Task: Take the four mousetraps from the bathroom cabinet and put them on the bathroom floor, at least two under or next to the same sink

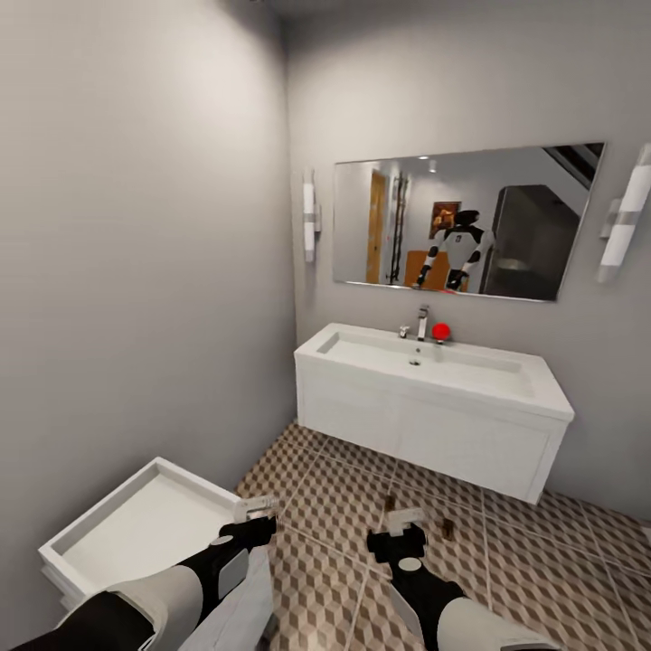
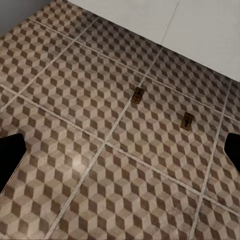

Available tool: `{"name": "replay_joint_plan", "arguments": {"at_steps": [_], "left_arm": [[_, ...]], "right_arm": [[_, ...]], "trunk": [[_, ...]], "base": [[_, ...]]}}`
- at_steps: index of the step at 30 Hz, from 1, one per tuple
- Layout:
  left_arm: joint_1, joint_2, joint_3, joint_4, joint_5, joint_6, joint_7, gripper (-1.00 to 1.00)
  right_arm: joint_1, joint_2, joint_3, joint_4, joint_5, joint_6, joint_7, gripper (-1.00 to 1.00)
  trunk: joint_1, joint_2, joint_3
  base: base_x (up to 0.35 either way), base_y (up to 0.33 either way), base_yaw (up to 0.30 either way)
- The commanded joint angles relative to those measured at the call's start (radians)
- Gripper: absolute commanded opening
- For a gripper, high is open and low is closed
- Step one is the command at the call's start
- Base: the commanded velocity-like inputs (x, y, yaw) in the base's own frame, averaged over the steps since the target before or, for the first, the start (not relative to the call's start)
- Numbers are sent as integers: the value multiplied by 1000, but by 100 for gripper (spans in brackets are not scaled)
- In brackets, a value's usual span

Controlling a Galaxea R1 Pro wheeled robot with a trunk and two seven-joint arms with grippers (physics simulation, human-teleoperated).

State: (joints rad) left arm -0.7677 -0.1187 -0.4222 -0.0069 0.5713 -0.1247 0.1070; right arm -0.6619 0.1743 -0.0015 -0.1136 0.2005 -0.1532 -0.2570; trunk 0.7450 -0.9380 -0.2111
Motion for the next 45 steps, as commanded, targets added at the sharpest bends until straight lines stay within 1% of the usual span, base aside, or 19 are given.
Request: {"name": "replay_joint_plan", "arguments": {"at_steps": [1, 22, 34, 38, 45], "left_arm": [[-1, 0, -9, 1, 7, -3, 3, 100], [-1, 1, -7, 1, 8, -3, 3, 100], [-1, 1, -7, 1, 9, -3, 3, 100], [-1, 1, -7, 1, 9, -3, 3, 100], [-1, 1, -7, 1, 8, -3, 3, 100]], "right_arm": [[-1, 0, 0, 1, 8, -2, -5, 100], [-1, 0, -1, 5, 7, -2, -8, 100], [-1, 0, 0, 5, 4, 2, -32, 100], [-1, 0, 0, 5, 4, 2, -48, 100], [-1, 0, 0, 11, 5, -1, -53, 100]], "trunk": [[0, -1, -1], [0, -1, -1], [0, -1, -1], [0, -1, -1], [0, -1, -1]], "base": [[0, 0, 300], [0, 0, 297], [0, 0, 98], [0, 0, 242], [0, 0, 293]]}}
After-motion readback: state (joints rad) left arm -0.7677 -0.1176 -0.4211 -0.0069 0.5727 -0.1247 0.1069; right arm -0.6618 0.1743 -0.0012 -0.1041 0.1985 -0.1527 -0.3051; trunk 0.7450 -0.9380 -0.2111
